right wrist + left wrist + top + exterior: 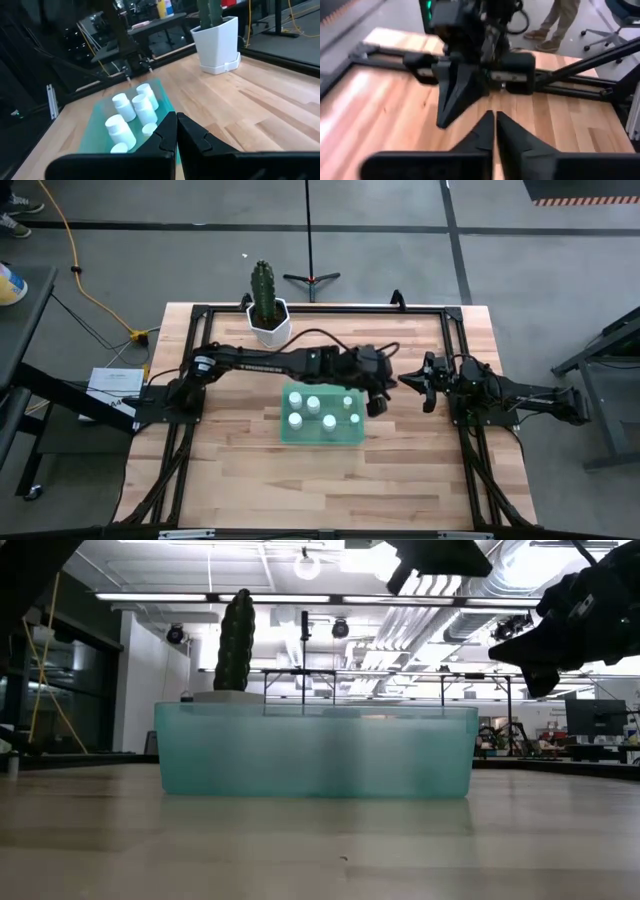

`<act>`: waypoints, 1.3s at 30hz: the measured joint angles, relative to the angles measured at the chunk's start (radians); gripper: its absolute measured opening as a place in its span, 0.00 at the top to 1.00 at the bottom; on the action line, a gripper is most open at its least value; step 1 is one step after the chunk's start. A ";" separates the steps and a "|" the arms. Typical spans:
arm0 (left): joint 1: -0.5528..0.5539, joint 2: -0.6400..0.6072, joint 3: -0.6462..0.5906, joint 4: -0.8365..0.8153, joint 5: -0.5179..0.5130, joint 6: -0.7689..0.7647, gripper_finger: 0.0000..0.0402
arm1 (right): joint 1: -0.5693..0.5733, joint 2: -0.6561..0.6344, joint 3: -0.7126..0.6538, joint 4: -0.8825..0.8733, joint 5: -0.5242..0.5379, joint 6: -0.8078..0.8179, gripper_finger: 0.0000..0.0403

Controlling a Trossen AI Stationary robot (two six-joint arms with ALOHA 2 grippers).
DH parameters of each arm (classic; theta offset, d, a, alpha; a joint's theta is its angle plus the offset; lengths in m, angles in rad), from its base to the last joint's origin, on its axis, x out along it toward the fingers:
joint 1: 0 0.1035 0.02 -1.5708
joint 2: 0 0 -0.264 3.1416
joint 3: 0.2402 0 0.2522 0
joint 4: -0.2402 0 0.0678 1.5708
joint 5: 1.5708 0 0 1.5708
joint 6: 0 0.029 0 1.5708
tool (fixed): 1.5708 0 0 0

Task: Pick and place pill bottles into a basket
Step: Return to Home Position

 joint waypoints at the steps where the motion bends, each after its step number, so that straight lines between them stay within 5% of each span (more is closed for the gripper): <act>1: 0.002 -0.004 0.000 0.008 0.001 0.021 0.90 | 0.000 0.000 0.000 0.003 -0.001 -0.003 1.00; 14: 0.041 -0.178 -0.078 -0.057 -0.032 0.190 0.90 | 0.000 0.000 0.000 0.013 -0.043 0.000 1.00; 20: 0.067 -0.460 -0.594 -0.003 -0.004 0.138 0.94 | 0.000 0.000 0.000 0.023 -0.017 0.000 1.00; 28: 0.153 -1.031 -1.369 0.592 0.087 -0.030 0.90 | 0.000 0.000 0.000 0.021 0.011 0.000 1.00; 39: 0.150 -1.564 -1.770 0.536 0.078 -0.016 0.90 | 0.000 0.000 0.000 0.023 0.092 0.000 1.00</act>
